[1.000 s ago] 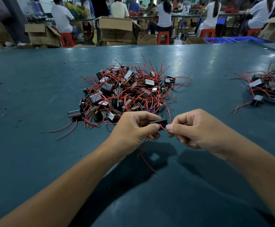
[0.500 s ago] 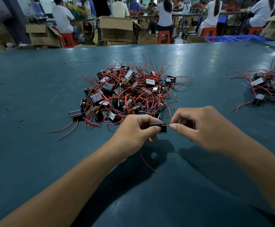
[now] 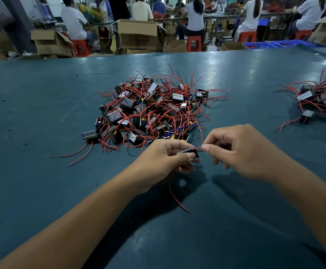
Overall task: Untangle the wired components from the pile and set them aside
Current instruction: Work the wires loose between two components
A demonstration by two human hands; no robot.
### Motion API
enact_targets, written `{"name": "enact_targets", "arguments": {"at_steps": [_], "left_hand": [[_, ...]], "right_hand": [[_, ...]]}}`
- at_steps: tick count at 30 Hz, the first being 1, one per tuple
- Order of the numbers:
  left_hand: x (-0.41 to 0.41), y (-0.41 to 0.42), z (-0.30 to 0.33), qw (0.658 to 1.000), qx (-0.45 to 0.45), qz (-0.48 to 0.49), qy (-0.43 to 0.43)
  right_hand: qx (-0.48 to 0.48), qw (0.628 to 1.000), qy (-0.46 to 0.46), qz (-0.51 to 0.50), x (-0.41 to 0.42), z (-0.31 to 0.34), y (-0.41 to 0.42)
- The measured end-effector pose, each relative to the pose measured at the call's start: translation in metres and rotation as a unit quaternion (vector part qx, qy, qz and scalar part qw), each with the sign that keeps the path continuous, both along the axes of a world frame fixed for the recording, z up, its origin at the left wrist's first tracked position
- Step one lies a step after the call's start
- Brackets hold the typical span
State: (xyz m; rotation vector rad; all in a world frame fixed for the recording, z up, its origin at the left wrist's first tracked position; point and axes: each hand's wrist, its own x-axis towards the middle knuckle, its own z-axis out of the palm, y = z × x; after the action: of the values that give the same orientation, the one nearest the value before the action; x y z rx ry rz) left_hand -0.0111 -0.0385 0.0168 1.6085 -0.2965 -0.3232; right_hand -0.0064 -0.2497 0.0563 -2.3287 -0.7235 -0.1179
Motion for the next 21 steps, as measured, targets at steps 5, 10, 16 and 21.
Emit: {"name": "enact_targets", "arguments": {"at_steps": [5, 10, 16, 21], "left_hand": [[-0.0008, 0.0008, -0.0008, 0.996, -0.036, -0.048, 0.069], [-0.003, 0.0003, 0.0005, 0.996, 0.019, -0.068, 0.051], [-0.0026, -0.0002, 0.0025, 0.999, 0.03, -0.041, 0.007], [-0.0011, -0.0012, 0.0013, 1.0, 0.019, -0.005, -0.013]], "right_hand": [[-0.009, 1.0, 0.025, -0.004, 0.0027, -0.0017, -0.0022], [-0.01, 0.999, 0.044, 0.017, 0.003, -0.0005, -0.0027], [-0.003, 0.998, 0.058, 0.033, 0.0036, 0.0018, -0.0028], [0.003, 0.997, 0.066, 0.029, 0.0054, 0.0, -0.0023]]}}
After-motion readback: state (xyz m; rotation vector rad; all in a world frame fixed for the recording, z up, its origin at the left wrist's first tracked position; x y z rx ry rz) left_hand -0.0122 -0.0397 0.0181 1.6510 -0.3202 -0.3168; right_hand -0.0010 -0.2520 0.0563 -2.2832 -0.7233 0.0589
